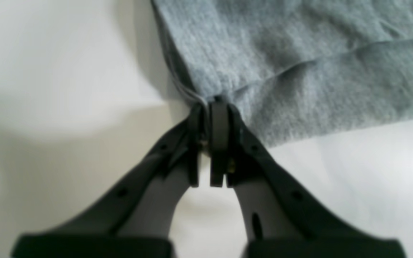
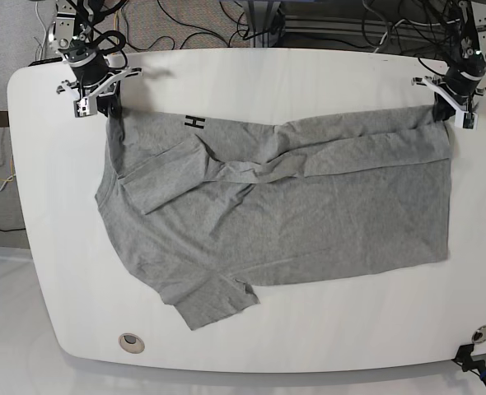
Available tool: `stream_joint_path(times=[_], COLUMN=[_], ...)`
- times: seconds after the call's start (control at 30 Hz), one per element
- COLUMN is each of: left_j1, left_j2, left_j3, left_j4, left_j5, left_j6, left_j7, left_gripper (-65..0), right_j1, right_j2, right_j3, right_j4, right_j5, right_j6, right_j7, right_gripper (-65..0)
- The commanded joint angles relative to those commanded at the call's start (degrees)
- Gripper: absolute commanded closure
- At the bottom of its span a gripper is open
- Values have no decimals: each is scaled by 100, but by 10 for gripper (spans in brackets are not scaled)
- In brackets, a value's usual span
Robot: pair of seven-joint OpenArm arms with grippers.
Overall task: Fold the T-shirt properly
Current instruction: 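Regrasp the folded edge with both grippers and drag it back to straighten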
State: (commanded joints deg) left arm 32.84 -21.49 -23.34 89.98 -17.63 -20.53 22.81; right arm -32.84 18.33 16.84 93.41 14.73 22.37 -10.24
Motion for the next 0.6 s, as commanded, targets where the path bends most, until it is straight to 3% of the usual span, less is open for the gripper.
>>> stream_joint_path(times=[0.1, 0.23, 0.6], left_j1=[220, 422, 695], left_j2=[-62, -211, -378], left_j3=[-132, -352, -677], left_j4=[0, 0, 26], left_j5=[0, 0, 9], left_j6=[-79, -501, -536], left_j7=[0, 0, 0], left_gripper=[0, 0, 0], right_j1=[-352, -633, -958], right_j2=[-9, -9, 18], right_j3=[0, 0, 273], right_j4=[114, 132, 132], right_j5=[0, 0, -26], right_j6=[0, 0, 0], right_j7=[0, 0, 0], right_gripper=[0, 0, 0])
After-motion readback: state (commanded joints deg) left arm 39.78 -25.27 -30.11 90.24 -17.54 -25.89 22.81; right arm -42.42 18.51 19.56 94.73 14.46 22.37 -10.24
